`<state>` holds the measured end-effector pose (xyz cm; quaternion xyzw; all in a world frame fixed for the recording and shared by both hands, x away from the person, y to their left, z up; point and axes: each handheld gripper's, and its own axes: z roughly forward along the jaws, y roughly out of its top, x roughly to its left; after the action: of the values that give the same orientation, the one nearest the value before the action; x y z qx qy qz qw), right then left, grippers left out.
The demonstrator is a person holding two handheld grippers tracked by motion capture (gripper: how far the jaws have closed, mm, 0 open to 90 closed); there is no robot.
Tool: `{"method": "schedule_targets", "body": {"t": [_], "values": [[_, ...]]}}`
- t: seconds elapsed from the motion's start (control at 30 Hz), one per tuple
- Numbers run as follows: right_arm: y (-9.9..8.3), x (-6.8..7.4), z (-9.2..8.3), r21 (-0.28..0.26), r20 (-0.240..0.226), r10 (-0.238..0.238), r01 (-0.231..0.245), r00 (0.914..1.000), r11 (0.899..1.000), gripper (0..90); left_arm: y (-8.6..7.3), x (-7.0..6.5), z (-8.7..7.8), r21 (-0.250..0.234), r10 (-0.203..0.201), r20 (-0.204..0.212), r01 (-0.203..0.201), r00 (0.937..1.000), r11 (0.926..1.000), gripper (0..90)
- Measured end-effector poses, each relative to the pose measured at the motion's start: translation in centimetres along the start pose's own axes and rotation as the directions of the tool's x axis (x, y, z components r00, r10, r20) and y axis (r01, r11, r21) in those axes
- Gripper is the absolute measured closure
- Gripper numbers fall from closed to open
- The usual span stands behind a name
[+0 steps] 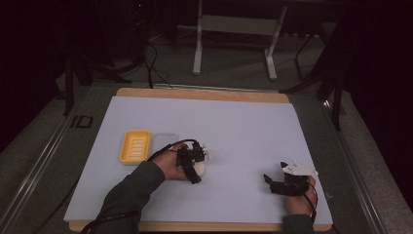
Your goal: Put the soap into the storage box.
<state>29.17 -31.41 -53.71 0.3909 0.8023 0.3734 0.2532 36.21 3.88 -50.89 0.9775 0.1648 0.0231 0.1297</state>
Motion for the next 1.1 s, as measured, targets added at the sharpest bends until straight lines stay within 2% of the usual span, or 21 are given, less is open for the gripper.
{"method": "schedule_targets", "body": {"t": [0.23, 0.37, 0.7, 0.93, 1.1], "values": [[0.0, 0.0, 0.0, 0.001, 0.0, -0.001, 0.001, 1.0, 1.0, 16.5, 0.8, -0.1, 0.0, 0.054, 0.027, 0.003, -0.027, 0.9996, 0.9982, 16.6], [0.0, 0.0, 0.0, 0.002, -0.001, 0.001, -0.001, 1.0, 1.0, 16.5, 1.0, -0.1, 0.0, 0.064, 0.036, 0.007, -0.037, 0.9993, 0.9972, 18.1], [0.0, 0.0, 0.0, 0.001, -0.001, 0.0, 0.0, 1.0, 1.0, 16.5, 1.7, 0.0, -0.1, 0.127, 0.052, 0.015, -0.053, 0.9986, 0.9904, 21.5], [0.0, 0.0, 0.0, 0.0, -0.001, 0.0, 0.0, 1.0, 1.0, 16.5, 2.0, 0.0, -0.1, 0.151, 0.053, 0.016, -0.055, 0.9985, 0.9869, 24.3], [0.0, 0.0, 0.0, -0.001, -0.002, 0.001, -0.001, 1.0, 1.0, 16.5, 2.1, -0.1, -0.2, 0.157, 0.085, 0.011, -0.085, 0.9964, 0.9839, 24.5]]}}
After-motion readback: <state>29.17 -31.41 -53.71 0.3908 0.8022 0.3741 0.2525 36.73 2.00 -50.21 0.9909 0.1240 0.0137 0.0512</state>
